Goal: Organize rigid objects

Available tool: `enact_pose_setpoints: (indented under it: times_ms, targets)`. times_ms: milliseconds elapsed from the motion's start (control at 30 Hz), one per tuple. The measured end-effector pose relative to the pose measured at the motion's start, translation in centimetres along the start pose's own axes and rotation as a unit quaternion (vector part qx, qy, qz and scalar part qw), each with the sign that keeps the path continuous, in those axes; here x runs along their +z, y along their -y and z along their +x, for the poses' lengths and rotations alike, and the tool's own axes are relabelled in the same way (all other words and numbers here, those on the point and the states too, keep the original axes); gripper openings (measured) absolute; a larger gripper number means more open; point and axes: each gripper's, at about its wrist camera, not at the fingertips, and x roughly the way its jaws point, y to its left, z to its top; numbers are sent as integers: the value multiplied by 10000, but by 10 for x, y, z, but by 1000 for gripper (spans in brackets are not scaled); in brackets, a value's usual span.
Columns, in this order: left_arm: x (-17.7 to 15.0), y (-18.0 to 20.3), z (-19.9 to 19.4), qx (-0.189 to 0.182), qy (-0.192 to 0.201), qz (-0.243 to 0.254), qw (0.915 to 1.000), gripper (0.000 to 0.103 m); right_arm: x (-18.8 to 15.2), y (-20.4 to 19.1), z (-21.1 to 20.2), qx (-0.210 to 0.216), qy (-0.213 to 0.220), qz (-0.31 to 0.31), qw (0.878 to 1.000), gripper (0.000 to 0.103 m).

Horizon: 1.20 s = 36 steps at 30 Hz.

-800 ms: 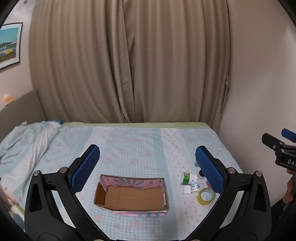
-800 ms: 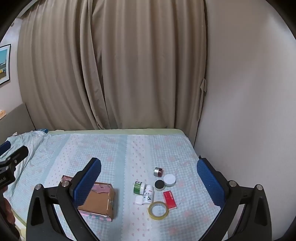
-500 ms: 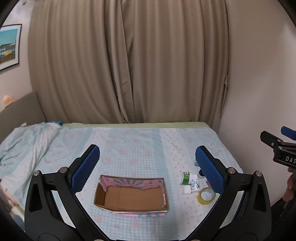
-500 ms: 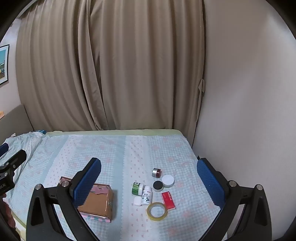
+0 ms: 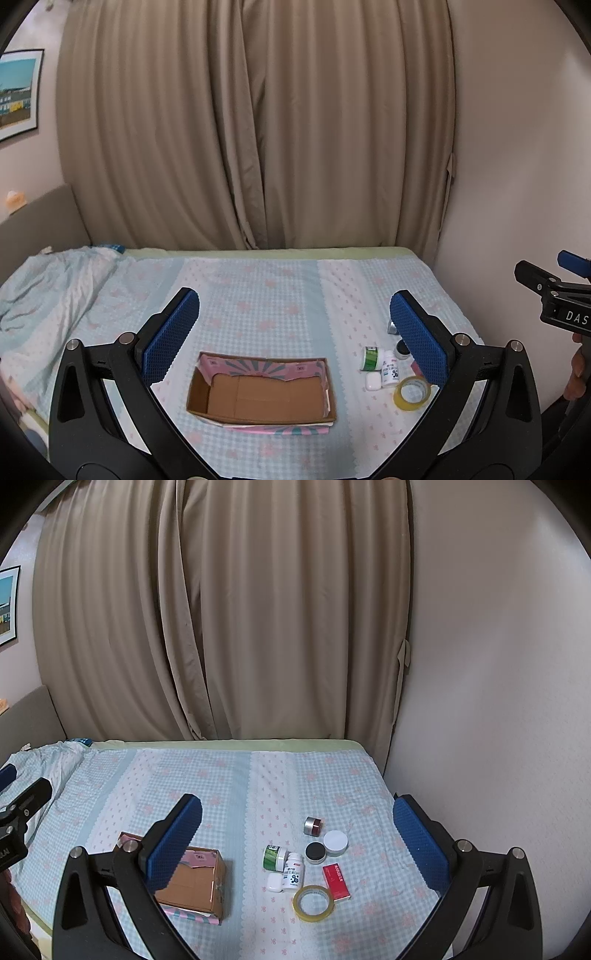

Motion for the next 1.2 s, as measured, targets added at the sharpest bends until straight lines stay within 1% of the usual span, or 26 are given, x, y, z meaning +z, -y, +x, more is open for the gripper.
enact_pose_setpoints:
  times_ms: [400, 567, 867, 1200]
  targets:
    - [-8, -1, 4, -30, -50, -50, 10000, 102, 0, -2, 4, 18, -3, -14, 10000, 103]
    - [-13, -2, 6, -189, -97, -131, 9997, 103, 0, -2, 4, 19, -4, -6, 10000, 103]
    - [-12, 0, 4, -129, -49, -79, 9999, 103, -2, -5, 3, 45, 9, 6, 10000, 103]
    - [-10, 1, 3, -146, -49, -79, 9999, 102, -3, -4, 5, 78, 27, 9, 10000, 103]
